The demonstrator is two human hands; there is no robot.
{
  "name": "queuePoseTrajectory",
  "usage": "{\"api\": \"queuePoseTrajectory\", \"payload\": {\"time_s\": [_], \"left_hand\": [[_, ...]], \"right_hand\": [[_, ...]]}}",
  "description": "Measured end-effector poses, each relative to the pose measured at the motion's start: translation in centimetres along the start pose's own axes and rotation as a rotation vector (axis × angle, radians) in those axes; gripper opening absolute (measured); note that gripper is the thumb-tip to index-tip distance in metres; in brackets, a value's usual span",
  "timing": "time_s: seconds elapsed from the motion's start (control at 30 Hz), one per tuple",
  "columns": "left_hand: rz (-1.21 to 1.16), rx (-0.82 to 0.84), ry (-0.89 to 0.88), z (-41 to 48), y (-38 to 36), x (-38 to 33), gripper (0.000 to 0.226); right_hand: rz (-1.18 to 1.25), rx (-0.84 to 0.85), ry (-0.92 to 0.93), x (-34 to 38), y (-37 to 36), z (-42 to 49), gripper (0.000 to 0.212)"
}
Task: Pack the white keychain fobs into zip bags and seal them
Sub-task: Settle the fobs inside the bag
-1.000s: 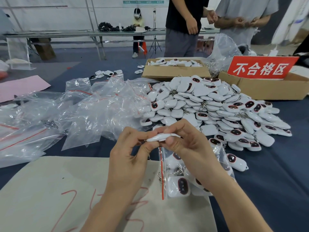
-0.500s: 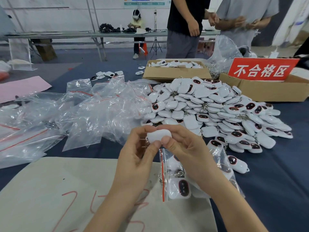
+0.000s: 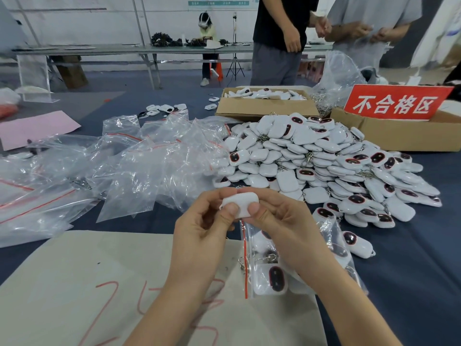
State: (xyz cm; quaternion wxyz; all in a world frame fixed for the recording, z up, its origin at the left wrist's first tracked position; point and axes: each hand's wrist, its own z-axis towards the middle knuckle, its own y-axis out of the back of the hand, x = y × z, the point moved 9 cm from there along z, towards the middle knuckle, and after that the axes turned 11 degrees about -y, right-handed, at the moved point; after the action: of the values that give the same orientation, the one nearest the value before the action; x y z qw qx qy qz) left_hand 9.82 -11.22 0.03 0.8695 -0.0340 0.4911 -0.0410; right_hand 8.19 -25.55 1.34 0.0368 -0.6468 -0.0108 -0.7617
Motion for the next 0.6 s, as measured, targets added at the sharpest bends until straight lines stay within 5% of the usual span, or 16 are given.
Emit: {"api": "queuePoseTrajectory", "payload": {"time_s": [0.33, 0.43, 0.6], "left_hand": [[-0.113, -0.013, 0.249, -0.6, 0.6, 2.7, 0.021], [0.11, 0.025, 0.12, -1.3, 2.4, 1.5, 0.009], [0.505, 0.304, -0.121, -3.5, 3.1, 0.0, 0.019]], "right_hand": [[-0.357, -0.072, -0.059, -1.1, 0.3, 0.2, 0.03], [-0.408, -0.091, -0.097, -1.1, 1.2, 0.1, 0.028], [-0.699, 0.027, -0.276, -2.5, 3.4, 0.9, 0.024]]}}
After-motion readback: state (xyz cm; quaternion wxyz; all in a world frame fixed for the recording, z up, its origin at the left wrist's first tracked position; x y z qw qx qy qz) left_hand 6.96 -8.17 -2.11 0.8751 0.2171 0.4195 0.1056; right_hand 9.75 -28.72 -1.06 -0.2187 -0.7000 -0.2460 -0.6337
